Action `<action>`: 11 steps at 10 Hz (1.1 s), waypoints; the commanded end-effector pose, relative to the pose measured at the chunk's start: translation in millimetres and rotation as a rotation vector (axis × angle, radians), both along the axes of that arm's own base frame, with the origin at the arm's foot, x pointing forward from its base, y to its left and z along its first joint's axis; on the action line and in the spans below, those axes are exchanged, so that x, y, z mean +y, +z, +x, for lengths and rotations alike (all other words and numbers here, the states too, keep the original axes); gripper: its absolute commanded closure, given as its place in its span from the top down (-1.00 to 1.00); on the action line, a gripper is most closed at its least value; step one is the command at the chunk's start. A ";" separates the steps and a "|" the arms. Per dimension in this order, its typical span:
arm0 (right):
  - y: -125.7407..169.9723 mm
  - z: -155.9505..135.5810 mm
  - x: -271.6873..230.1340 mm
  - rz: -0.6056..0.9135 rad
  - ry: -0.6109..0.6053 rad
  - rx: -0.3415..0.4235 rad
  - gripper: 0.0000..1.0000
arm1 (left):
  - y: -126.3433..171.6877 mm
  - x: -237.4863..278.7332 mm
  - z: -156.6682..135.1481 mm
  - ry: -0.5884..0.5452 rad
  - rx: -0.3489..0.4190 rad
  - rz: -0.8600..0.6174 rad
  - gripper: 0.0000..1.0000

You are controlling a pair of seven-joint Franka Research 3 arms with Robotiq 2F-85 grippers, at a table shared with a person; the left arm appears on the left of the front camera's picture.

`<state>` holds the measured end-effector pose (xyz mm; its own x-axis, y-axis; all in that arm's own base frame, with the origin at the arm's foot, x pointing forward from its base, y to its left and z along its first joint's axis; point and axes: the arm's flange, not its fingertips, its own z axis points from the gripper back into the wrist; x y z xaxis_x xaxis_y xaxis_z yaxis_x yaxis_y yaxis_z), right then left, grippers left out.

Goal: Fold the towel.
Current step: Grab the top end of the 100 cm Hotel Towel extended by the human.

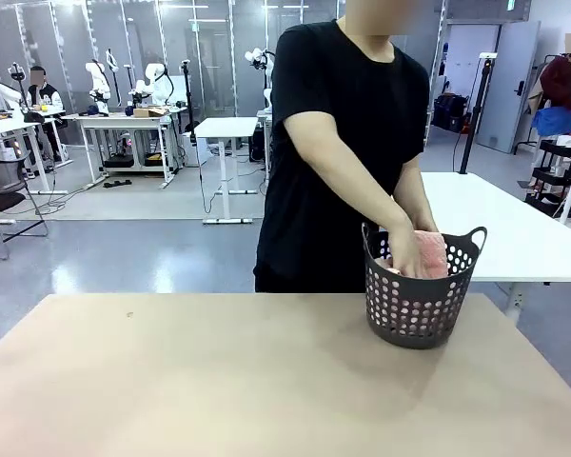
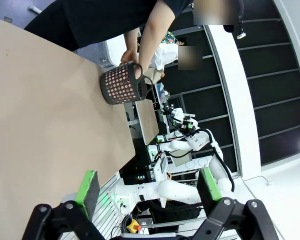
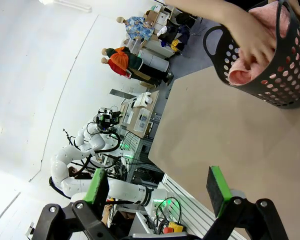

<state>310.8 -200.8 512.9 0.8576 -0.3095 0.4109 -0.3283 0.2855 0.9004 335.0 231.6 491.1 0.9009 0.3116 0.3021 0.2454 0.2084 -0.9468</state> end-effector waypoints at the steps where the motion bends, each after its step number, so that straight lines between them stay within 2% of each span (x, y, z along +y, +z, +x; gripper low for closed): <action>1: 0.6 0.2 -1.0 0.008 0.000 -0.010 1.00 | 0.4 0.4 -0.4 -0.003 0.000 -0.004 1.00; 11: 0.6 0.2 -1.0 0.008 0.000 -0.010 1.00 | 0.4 0.4 -0.4 -0.003 0.000 -0.004 1.00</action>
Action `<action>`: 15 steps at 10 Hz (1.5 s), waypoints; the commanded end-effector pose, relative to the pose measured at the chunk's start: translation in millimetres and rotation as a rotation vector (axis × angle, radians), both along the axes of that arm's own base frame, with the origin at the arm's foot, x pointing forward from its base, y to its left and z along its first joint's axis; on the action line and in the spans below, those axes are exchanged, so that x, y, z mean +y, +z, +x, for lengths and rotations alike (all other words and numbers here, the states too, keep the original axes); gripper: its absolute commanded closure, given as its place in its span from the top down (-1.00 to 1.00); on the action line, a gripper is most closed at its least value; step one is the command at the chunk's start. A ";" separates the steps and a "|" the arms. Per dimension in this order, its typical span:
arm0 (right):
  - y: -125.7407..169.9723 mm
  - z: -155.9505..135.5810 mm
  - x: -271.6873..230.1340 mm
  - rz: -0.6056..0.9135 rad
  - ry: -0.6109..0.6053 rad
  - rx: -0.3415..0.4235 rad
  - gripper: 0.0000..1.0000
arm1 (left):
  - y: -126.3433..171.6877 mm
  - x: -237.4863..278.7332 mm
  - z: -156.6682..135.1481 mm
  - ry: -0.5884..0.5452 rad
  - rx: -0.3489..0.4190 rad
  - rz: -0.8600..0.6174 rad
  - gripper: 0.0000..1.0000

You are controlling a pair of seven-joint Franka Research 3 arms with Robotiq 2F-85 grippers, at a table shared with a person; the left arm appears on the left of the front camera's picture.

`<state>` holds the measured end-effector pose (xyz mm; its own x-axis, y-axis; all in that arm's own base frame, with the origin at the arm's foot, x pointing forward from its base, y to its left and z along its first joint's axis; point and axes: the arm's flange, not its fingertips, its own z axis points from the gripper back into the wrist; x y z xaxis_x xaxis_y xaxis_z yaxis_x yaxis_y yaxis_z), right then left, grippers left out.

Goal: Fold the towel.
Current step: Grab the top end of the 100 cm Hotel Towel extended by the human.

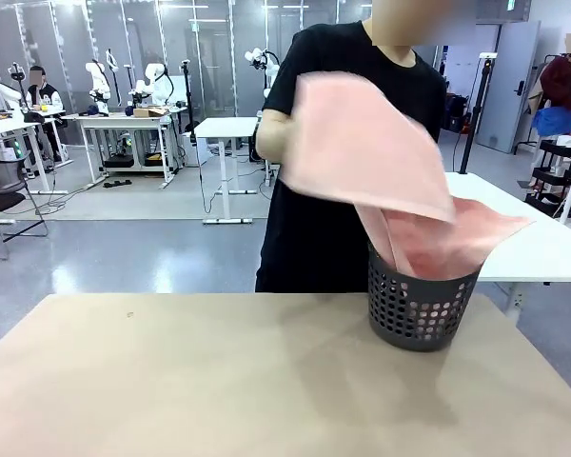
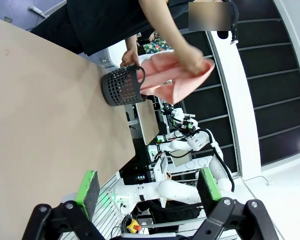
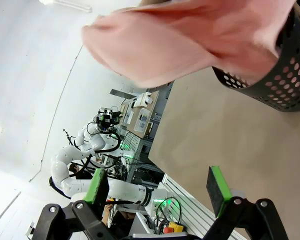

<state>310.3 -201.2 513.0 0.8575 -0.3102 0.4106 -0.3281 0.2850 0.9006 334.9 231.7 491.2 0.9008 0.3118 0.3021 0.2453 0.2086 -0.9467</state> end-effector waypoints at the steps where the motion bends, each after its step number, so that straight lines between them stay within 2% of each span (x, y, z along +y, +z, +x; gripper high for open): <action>1: 0.5 0.7 -0.6 0.007 0.001 -0.010 1.00 | 0.4 0.3 -0.4 -0.004 0.000 -0.004 1.00; 15: 0.5 0.7 -0.6 0.007 0.001 -0.010 1.00 | 0.4 0.3 -0.4 -0.004 0.000 -0.004 1.00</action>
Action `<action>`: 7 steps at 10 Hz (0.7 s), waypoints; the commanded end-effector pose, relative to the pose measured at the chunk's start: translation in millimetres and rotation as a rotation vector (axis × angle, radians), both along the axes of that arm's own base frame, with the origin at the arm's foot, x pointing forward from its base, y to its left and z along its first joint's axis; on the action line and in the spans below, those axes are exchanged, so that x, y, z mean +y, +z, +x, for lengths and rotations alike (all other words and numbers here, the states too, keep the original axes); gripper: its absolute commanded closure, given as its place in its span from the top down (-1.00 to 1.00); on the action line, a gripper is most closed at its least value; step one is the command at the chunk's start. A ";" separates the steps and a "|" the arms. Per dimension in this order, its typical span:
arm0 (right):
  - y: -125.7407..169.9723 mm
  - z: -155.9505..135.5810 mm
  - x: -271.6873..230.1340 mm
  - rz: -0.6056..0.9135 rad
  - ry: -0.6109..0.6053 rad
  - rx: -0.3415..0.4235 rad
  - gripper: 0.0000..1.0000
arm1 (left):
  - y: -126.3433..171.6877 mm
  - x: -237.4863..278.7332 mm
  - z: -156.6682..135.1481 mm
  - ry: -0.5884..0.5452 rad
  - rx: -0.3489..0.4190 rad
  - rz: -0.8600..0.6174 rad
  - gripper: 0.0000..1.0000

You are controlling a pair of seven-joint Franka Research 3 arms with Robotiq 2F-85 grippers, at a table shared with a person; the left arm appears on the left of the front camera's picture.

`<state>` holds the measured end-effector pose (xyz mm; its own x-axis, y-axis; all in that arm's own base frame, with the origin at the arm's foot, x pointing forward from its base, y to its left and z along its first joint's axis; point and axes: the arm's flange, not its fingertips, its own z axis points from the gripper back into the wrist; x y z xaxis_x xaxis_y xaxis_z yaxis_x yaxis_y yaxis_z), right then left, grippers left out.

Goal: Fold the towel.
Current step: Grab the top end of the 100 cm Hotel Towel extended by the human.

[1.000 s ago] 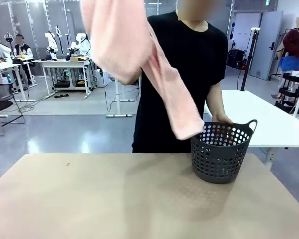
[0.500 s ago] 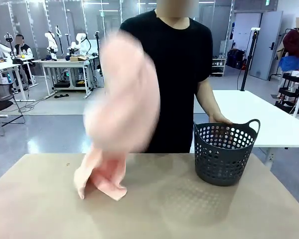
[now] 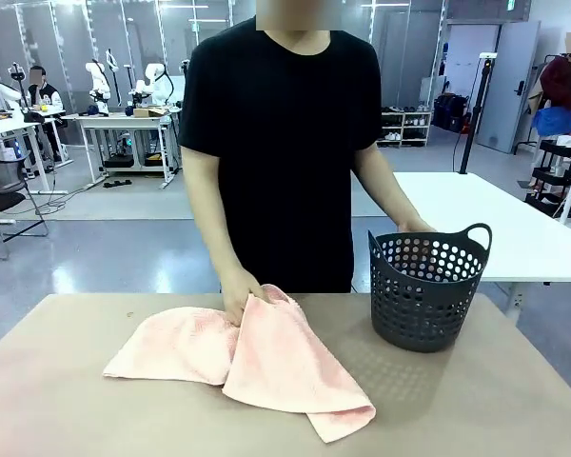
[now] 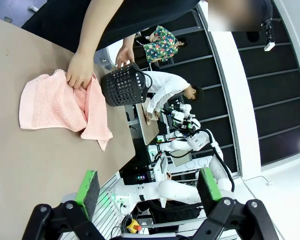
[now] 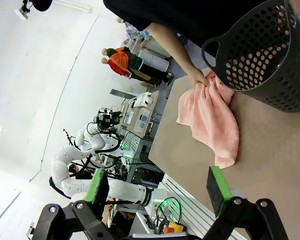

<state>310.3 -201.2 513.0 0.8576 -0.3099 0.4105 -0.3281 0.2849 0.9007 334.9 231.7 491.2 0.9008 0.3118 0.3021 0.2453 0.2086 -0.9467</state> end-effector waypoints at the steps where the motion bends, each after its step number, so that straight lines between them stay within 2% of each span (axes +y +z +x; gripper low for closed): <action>1: 0.5 0.7 -0.6 0.007 0.000 -0.010 1.00 | 0.4 0.3 -0.4 -0.004 0.000 -0.004 1.00; 7: 0.5 0.7 -0.6 0.007 0.000 -0.010 1.00 | 0.4 0.3 -0.4 -0.004 0.000 -0.004 1.00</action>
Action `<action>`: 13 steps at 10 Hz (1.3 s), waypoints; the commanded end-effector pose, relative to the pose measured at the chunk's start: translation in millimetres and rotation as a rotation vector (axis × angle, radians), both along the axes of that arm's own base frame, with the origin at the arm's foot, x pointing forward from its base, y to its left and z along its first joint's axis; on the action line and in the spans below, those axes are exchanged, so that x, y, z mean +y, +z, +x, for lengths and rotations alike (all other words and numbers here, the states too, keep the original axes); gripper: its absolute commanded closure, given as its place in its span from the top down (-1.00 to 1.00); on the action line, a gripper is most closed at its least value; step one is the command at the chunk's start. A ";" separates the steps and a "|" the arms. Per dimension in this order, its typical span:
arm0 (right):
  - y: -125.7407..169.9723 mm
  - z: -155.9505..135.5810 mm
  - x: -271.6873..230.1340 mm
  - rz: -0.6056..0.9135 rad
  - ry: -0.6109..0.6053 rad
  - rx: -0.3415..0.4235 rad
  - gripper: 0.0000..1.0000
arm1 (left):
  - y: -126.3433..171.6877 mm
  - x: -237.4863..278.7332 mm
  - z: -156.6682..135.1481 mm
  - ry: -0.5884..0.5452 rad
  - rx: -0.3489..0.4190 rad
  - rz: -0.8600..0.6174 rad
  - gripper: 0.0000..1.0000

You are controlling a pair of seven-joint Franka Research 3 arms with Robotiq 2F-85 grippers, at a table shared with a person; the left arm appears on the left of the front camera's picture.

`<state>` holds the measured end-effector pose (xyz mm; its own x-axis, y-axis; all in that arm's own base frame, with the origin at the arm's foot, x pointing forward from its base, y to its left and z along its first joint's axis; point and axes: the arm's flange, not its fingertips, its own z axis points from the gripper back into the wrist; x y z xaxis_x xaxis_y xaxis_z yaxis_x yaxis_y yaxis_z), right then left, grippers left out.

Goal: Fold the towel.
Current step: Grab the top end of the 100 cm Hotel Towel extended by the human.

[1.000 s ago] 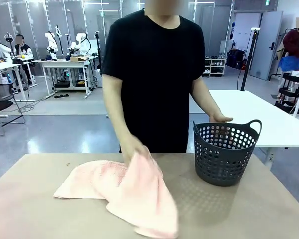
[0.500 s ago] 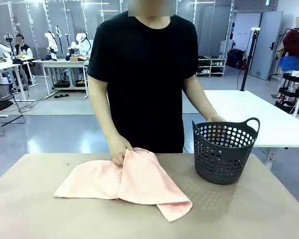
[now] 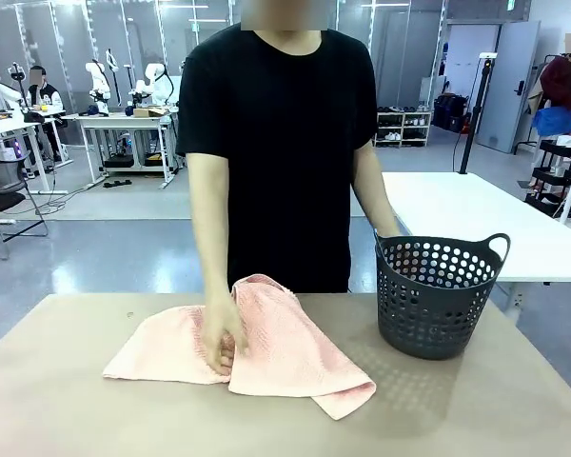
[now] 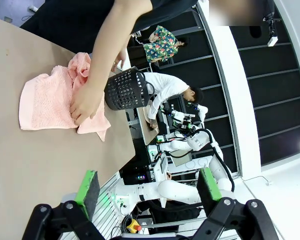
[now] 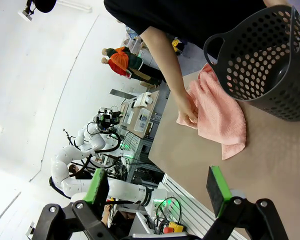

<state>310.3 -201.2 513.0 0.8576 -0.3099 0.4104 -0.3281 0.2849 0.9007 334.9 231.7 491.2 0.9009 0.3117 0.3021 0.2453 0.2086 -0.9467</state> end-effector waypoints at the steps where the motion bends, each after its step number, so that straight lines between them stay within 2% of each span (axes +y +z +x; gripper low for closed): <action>1: 0.5 0.7 -0.7 0.007 0.000 -0.010 1.00 | 0.4 0.3 -0.4 -0.004 0.000 -0.004 1.00; 13: 0.5 0.7 -0.7 0.007 0.000 -0.010 1.00 | 0.4 0.3 -0.4 -0.004 0.000 -0.004 1.00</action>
